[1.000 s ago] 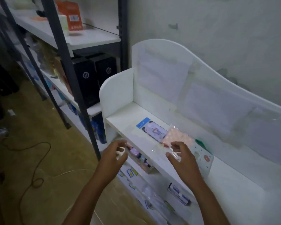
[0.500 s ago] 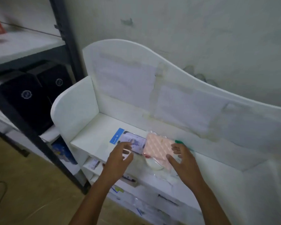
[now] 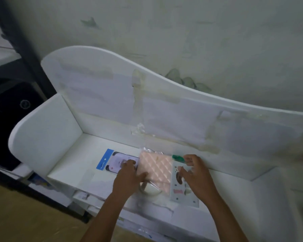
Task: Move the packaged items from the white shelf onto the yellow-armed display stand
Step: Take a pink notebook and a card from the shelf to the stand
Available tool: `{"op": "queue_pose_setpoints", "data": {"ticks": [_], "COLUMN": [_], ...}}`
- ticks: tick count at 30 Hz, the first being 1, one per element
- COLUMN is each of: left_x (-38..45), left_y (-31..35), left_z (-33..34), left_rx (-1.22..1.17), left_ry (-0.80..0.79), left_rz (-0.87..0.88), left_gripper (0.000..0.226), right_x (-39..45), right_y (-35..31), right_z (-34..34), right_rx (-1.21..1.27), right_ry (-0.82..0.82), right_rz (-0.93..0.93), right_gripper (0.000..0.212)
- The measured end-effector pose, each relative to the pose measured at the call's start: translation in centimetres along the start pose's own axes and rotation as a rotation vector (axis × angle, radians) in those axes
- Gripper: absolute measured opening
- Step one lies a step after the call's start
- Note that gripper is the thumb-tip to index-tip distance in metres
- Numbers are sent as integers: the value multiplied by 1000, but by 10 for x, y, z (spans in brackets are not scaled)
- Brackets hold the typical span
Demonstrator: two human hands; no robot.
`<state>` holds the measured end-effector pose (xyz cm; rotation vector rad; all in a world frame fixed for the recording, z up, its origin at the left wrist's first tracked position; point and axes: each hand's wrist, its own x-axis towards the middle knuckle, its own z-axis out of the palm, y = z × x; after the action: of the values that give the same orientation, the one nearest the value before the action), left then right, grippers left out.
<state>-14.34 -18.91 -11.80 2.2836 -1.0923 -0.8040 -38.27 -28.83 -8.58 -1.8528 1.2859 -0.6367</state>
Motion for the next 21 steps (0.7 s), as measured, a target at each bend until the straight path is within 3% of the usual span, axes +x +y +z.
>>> {"op": "queue_pose_setpoints", "data": {"ticks": [5, 9, 19, 21], "left_x": [8, 12, 2, -1], "left_y": [3, 4, 8, 8], "left_z": [8, 7, -15, -23], "left_rx": [145, 68, -239, -386], "left_ry": [19, -7, 161, 199], "left_rz": [-62, -77, -87, -80], "left_gripper": [73, 72, 26, 32], "right_x": [0, -6, -16, -17], "right_y": [4, 4, 14, 14], "right_z": [-6, -7, -11, -11], "right_rx": [-19, -18, -15, -2], "right_ry": [37, 24, 67, 72], "right_rz": [23, 58, 62, 66], "right_gripper": [35, 32, 32, 32]}}
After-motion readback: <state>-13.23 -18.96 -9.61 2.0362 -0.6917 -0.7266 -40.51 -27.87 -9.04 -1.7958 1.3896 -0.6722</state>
